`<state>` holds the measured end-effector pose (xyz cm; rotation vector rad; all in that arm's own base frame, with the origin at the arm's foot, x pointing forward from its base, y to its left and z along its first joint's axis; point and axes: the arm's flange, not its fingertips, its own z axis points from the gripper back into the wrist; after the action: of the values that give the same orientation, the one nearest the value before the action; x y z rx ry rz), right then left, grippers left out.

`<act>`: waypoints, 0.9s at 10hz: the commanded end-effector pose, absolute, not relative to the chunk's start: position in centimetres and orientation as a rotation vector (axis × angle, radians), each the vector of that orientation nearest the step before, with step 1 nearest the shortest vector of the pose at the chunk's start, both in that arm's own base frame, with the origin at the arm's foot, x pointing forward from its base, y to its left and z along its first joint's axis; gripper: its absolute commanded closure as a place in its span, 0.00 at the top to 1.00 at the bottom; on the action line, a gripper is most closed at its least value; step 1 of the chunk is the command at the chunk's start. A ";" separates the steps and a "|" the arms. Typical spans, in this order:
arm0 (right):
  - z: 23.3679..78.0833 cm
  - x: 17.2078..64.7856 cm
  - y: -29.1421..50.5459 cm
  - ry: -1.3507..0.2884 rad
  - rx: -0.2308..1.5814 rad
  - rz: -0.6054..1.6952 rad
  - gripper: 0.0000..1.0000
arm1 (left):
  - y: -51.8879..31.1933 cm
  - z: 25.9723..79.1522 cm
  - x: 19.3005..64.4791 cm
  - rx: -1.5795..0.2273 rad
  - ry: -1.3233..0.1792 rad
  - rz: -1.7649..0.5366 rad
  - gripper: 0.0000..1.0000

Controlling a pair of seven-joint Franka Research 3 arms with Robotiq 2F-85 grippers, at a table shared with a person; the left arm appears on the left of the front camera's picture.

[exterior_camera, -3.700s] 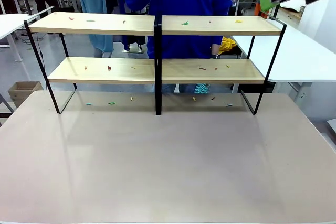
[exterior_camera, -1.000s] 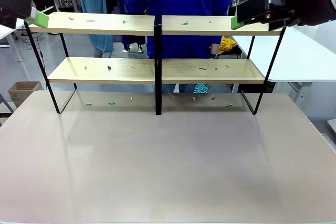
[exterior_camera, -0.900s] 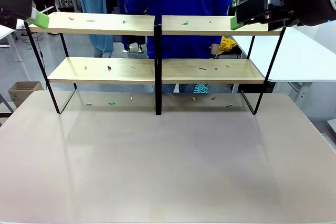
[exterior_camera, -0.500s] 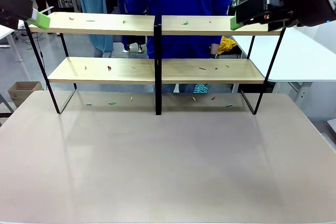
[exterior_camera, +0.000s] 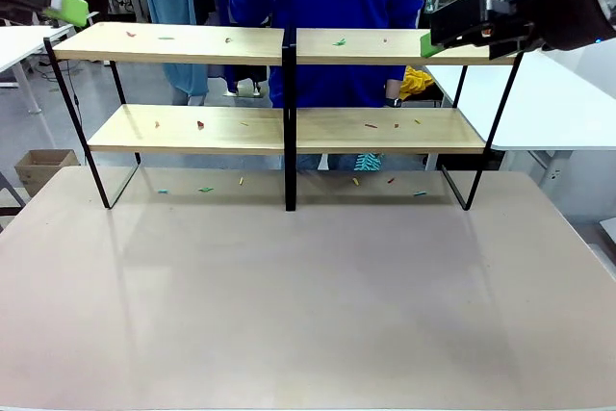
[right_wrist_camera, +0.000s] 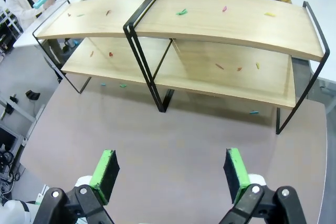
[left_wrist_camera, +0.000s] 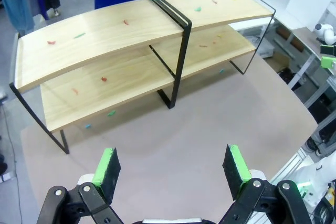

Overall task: Clean the shelves.
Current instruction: Pick up the Duster when the human hands it over.

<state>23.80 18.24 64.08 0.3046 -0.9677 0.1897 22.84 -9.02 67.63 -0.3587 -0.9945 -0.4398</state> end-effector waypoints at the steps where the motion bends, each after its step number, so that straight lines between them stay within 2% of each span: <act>1: 63.5 23.9 18.5 -0.981 0.308 0.167 1.00 | -8.6 66.7 23.2 -0.381 -1.010 -0.429 1.00; 9: 64.1 23.8 18.2 -0.967 0.305 0.190 1.00 | -9.0 67.4 22.9 -0.359 -0.997 -0.437 1.00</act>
<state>23.79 18.25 64.05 0.3032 -0.9663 0.1908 23.01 -8.94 67.35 -0.3590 -1.0002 -0.4342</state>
